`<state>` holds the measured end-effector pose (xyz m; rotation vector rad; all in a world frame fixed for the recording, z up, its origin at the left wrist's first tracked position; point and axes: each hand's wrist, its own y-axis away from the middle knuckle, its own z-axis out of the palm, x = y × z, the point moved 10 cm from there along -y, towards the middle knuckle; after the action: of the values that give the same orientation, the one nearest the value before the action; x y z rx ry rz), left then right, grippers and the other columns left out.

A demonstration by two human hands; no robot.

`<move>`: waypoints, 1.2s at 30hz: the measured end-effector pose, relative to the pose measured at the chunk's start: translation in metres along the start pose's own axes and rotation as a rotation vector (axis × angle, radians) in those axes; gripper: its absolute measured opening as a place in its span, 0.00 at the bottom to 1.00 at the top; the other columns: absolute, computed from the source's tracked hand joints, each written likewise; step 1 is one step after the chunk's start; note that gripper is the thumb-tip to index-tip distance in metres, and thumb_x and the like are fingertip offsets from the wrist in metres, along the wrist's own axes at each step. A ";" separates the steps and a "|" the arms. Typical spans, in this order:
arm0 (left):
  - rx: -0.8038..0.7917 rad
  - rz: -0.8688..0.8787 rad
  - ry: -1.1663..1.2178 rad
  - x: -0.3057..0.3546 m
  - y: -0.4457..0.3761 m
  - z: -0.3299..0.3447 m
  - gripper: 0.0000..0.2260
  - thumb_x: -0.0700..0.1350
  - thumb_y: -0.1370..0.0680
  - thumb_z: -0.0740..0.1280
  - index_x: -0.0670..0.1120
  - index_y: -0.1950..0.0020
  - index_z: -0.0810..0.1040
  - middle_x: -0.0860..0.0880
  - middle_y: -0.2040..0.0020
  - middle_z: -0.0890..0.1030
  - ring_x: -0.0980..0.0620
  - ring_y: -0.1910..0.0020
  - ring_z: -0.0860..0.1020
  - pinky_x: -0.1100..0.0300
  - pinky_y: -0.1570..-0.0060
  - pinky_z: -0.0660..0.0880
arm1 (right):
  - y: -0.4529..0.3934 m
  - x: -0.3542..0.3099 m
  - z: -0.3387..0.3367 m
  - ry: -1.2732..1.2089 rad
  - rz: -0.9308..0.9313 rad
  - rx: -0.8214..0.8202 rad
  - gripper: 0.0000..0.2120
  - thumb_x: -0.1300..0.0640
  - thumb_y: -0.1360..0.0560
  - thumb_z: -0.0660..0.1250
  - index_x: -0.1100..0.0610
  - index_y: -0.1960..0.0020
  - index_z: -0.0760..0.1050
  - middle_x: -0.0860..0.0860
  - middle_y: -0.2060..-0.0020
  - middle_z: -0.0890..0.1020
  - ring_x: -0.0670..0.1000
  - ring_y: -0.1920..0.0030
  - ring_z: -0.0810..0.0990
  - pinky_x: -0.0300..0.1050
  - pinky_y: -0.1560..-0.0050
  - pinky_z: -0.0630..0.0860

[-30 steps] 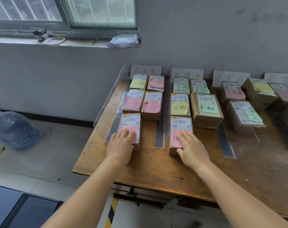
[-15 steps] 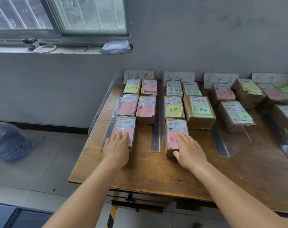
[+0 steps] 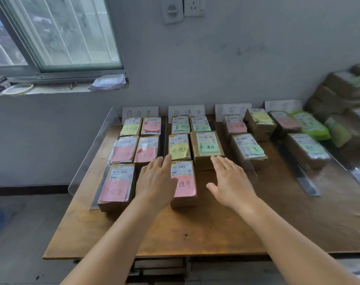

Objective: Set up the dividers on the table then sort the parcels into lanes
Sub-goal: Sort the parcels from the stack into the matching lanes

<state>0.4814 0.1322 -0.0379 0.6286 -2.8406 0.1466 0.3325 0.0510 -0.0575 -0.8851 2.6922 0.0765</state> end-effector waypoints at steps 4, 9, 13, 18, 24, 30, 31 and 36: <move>0.024 0.064 0.029 0.064 0.003 -0.001 0.31 0.52 0.20 0.62 0.49 0.21 0.50 0.49 0.24 0.61 0.47 0.26 0.61 0.54 0.29 0.59 | 0.015 0.037 -0.034 0.013 0.015 0.026 0.36 0.47 0.22 0.63 0.53 0.22 0.48 0.50 0.23 0.54 0.50 0.23 0.51 0.47 0.25 0.51; 0.003 0.138 0.067 0.148 0.012 0.006 0.32 0.51 0.20 0.62 0.51 0.21 0.49 0.50 0.23 0.59 0.48 0.25 0.59 0.53 0.28 0.59 | 0.040 0.099 -0.073 -0.002 0.046 0.081 0.35 0.47 0.23 0.64 0.52 0.23 0.49 0.49 0.24 0.57 0.49 0.24 0.53 0.45 0.26 0.51; -0.017 0.191 0.052 0.217 0.015 0.019 0.31 0.52 0.20 0.62 0.51 0.21 0.50 0.50 0.23 0.60 0.48 0.25 0.59 0.53 0.28 0.59 | 0.060 0.159 -0.098 -0.008 0.103 0.078 0.36 0.46 0.22 0.63 0.52 0.22 0.47 0.48 0.23 0.54 0.50 0.23 0.50 0.48 0.25 0.50; -0.006 0.233 0.077 0.298 0.017 0.040 0.30 0.53 0.20 0.61 0.51 0.22 0.52 0.51 0.23 0.61 0.50 0.25 0.59 0.54 0.27 0.57 | 0.086 0.234 -0.129 -0.005 0.153 0.095 0.36 0.46 0.22 0.64 0.52 0.22 0.48 0.48 0.23 0.54 0.50 0.23 0.50 0.47 0.25 0.49; -0.050 0.331 0.102 0.387 0.012 0.063 0.30 0.53 0.20 0.61 0.51 0.21 0.52 0.50 0.24 0.62 0.50 0.25 0.60 0.53 0.27 0.58 | 0.112 0.314 -0.163 0.011 0.220 0.128 0.35 0.47 0.23 0.65 0.52 0.23 0.51 0.48 0.24 0.57 0.50 0.23 0.52 0.48 0.25 0.52; -0.055 0.439 0.096 0.455 -0.007 0.075 0.30 0.53 0.20 0.62 0.49 0.22 0.54 0.50 0.27 0.66 0.51 0.28 0.64 0.55 0.29 0.62 | 0.117 0.380 -0.187 -0.001 0.297 0.148 0.35 0.47 0.23 0.65 0.53 0.23 0.51 0.48 0.24 0.57 0.50 0.24 0.53 0.47 0.26 0.52; -0.048 0.452 0.097 0.464 -0.013 0.076 0.30 0.53 0.20 0.62 0.49 0.22 0.55 0.50 0.27 0.66 0.51 0.29 0.65 0.55 0.29 0.62 | 0.116 0.390 -0.191 -0.011 0.314 0.154 0.35 0.47 0.23 0.65 0.53 0.23 0.51 0.48 0.24 0.57 0.50 0.24 0.53 0.47 0.26 0.52; -0.023 0.513 0.142 0.508 -0.052 0.082 0.29 0.54 0.20 0.62 0.49 0.22 0.56 0.50 0.27 0.67 0.51 0.29 0.65 0.55 0.29 0.62 | 0.100 0.438 -0.207 -0.023 0.381 0.209 0.34 0.45 0.23 0.64 0.52 0.23 0.53 0.48 0.25 0.59 0.51 0.24 0.55 0.47 0.27 0.53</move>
<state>0.0393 -0.1320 0.0080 -0.1239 -2.7925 0.2311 -0.1159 -0.1479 0.0021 -0.3027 2.7469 -0.1088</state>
